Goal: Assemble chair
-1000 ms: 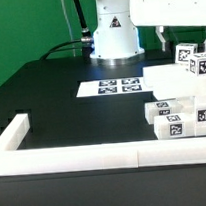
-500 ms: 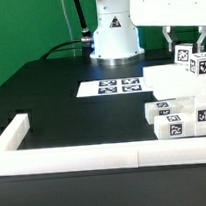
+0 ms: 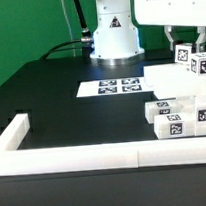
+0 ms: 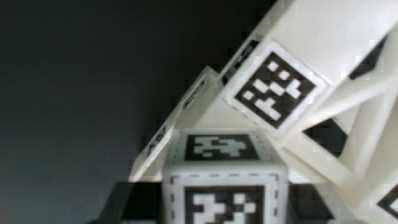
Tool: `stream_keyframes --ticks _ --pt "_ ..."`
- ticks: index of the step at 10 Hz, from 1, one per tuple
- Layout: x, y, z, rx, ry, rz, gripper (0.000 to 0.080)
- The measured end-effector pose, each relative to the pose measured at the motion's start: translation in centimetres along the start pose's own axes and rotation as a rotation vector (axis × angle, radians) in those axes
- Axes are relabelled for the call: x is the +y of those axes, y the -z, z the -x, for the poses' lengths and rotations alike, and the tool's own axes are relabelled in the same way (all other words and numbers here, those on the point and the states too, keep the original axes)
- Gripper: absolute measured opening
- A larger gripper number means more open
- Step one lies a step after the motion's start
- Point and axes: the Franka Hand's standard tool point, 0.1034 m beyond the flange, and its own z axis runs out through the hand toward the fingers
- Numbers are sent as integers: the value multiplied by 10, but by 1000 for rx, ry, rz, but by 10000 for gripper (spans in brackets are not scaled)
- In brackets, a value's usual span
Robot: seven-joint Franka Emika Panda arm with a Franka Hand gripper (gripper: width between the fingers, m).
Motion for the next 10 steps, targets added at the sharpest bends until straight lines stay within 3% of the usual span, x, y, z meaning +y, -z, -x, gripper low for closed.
stream_keyframes --ticks 5,7,10 --pt "-2 0 2 -8 -245 -8 287" --pt "0 -1 -3 -8 -371 -43 287" --pt "-4 -1 -2 -15 -555 -56 287"
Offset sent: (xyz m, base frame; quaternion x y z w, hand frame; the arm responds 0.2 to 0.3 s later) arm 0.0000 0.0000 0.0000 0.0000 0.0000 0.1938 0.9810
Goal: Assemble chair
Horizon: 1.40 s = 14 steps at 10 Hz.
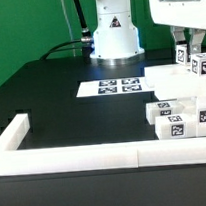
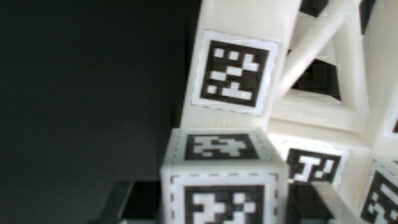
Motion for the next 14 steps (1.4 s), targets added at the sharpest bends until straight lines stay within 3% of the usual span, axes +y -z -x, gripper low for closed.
stream_keyframes --ticks 9,10,11,12,13,14 --pt "-2 0 12 -42 -442 -8 287" --pt "-2 -1 11 -41 -397 -8 287" --pt "-2 -2 10 -39 -329 -7 441" --pt "-1 -3 11 -39 -317 -2 441" --pt "0 -4 12 -39 -280 6 595" --pt "0 -3 13 -37 -164 11 637"
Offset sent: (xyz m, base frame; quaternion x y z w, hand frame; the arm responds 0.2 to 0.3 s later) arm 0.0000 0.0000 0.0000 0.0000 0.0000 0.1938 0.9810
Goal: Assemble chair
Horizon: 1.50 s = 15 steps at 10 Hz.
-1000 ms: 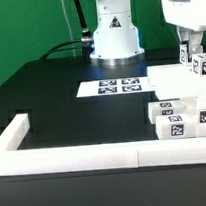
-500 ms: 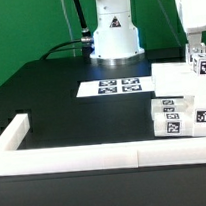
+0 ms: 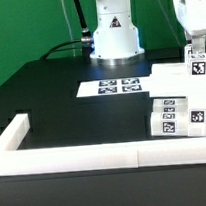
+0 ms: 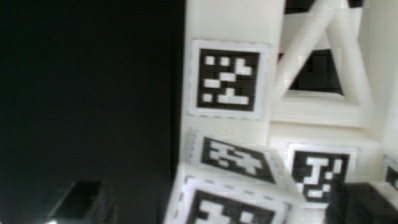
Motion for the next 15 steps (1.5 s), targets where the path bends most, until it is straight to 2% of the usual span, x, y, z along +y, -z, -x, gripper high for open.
stream_keyframes --ticks 6,11,15 --pt "0 0 0 -1 436 2 648" --pt "0 0 -2 35 893 31 648" --pt "0 0 -3 47 1147 47 648"
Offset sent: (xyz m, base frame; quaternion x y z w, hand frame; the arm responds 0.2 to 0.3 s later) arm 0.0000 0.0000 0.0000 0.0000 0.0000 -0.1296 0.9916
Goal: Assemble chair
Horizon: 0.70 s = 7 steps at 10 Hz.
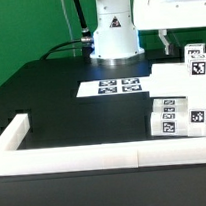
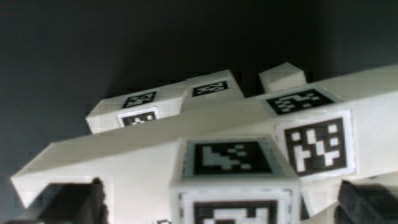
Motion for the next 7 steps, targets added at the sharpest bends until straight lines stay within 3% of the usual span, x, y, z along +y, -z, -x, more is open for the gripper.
stream_keyframes --ticks 2,3,4,6,7 --pt "1 -1 -1 5 110 8 648" --pt "1 -1 -1 5 109 8 531" --pt "1 -1 -1 5 109 9 531" --pt "1 -1 -1 5 109 9 285" --pt "1 -1 -1 5 109 9 287"
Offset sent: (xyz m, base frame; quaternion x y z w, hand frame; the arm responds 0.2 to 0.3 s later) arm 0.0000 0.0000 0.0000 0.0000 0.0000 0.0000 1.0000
